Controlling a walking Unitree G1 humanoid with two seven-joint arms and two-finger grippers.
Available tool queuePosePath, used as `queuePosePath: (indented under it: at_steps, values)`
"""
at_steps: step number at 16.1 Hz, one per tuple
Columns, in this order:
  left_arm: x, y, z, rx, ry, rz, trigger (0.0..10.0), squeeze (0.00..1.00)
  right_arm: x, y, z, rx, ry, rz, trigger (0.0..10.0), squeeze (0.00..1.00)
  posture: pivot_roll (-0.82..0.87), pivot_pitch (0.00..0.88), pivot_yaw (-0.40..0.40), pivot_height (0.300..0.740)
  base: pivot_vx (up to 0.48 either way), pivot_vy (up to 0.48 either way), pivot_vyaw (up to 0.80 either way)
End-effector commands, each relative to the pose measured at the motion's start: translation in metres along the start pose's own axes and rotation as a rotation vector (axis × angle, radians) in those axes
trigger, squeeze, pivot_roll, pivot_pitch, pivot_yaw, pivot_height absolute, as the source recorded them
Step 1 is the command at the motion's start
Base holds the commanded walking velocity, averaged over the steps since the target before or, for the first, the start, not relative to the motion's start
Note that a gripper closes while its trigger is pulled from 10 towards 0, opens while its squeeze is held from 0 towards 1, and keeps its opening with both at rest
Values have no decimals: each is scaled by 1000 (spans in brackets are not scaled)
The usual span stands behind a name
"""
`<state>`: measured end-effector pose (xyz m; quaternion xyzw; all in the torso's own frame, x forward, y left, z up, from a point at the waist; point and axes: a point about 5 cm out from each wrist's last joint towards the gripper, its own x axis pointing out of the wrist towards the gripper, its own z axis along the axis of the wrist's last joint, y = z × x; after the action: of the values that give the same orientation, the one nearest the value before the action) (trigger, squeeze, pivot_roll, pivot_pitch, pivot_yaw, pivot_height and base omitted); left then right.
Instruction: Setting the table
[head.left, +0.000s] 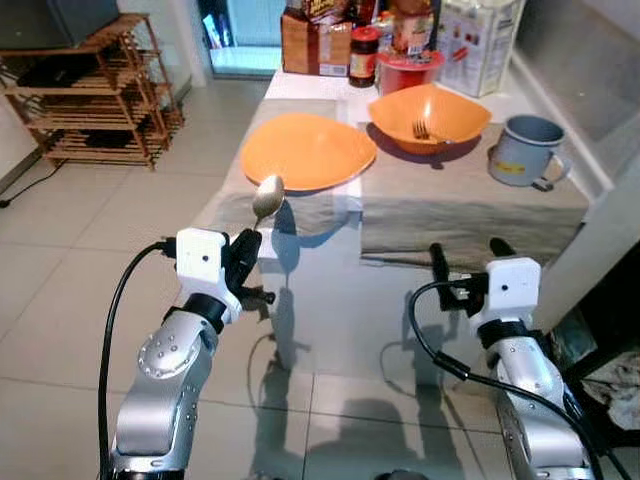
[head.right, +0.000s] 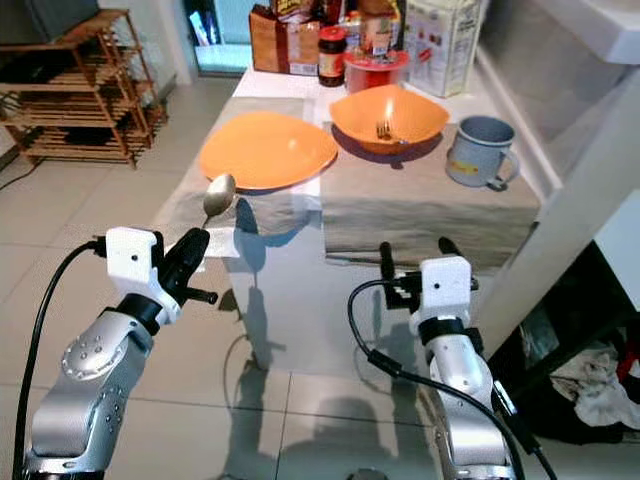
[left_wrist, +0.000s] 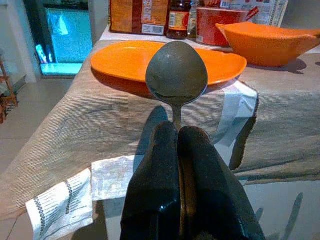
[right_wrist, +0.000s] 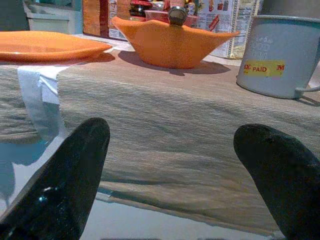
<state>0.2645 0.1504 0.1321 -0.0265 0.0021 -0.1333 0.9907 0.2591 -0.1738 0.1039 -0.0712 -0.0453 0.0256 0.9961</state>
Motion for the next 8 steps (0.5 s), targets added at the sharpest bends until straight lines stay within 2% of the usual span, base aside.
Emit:
queuePosePath:
  at_steps: [1,6,8]
  values:
    - [0,-2,6,16,-27,-3,0,0,3,2,4,-8,-23,11,10000,0,-120,0,61,735,0,0,0]
    - [-2,-4,14,5,-72,-5,0,0,5,4,0,-3,-16,20,10000,0,-98,0,56,735,0,0,0]
    - [0,-5,16,4,-78,-11,0,0,5,6,-1,-1,-13,25,10000,0,-98,0,53,735,0,-405,0]
